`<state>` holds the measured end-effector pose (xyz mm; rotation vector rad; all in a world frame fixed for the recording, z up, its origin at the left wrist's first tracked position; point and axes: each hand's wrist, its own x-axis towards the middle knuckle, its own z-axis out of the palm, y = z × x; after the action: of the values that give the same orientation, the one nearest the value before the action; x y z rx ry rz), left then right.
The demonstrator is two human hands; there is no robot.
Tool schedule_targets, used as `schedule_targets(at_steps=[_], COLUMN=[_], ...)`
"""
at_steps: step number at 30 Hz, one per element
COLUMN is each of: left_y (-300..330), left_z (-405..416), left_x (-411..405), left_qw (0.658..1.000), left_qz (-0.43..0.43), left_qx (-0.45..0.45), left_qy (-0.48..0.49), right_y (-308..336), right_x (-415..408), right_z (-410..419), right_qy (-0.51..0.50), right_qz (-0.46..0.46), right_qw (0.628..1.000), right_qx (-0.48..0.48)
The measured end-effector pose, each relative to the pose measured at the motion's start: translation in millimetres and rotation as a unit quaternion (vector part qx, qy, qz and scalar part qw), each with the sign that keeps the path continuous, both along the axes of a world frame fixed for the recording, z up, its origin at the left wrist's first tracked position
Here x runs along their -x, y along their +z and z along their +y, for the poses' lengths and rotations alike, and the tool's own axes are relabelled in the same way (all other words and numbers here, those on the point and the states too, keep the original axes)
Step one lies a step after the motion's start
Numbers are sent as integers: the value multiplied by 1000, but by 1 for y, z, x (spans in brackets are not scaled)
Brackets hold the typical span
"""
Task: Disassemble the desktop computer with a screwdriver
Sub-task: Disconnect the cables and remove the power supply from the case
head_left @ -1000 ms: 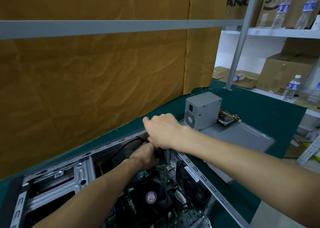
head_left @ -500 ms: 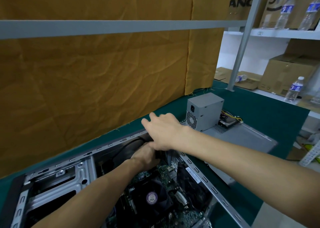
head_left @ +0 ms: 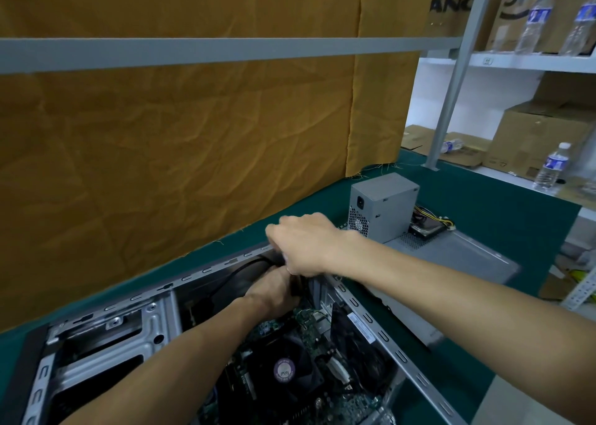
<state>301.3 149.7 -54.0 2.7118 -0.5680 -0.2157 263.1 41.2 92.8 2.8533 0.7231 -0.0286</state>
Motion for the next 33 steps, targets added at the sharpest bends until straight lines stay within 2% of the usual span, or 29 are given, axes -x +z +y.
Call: schedule_targets(at_steps=[2, 6, 7, 9, 11, 14, 16, 19, 23, 26, 28, 29, 30, 32, 33], left_y=[0, -1, -1, -1, -1, -5, -7, -5, -5, -5, -5, -5, -4, -4, -4], left_z=[1, 1, 2, 1, 1, 2, 3, 3, 2, 2, 1, 1, 1, 1, 0], left_x=[0, -1, -1, -1, 0, -1, -1, -1, -3, -3, -2, -1, -1, -1, -1], left_qw=[1000, 1000, 1000, 999, 999, 999, 999, 1000, 1000, 1000, 1000, 1000, 999, 999, 999], left_qz=[1, -4, -10, -23, -32, -24, -13, -6, 3, -11, -21, -26, -28, -35, -39], left_qx=[8, 3, 4, 10, 8, 0, -27, -18, 5, -2, -9, -13, -19, -28, -32], left_qy=[1, -9, -12, -26, -28, -22, -26, -10, 11, 2, -3, -5, -7, -9, -11], right_y=[4, -7, -9, -6, -2, -4, -5, 4, 30, 42, 34, 25, 16, -2, -9], right_x=[3, 8, 8, 9, 13, 18, 19, 20, 25, 23, 20, 19, 20, 24, 25], right_z=[-3, 6, 7, 6, 6, 10, 9, -4, -38, -75, -92, -95, -94, -86, -80], right_qy=[0, -16, -2, 15, 17, 35, 34, -8, -96, -191, -242, -266, -290, -314, -316], right_qz=[27, -92, -86, -9, 28, -59, -47, -42, -77, -102, -89, -45, 23, 175, 224], right_qw=[1000, 995, 996, 1000, 999, 998, 998, 991, 946, 861, 769, 703, 618, 415, 335], right_qx=[4, 39, 27, -25, -30, 14, -29, -129, -299, -460, -585, -658, -731, -836, -859])
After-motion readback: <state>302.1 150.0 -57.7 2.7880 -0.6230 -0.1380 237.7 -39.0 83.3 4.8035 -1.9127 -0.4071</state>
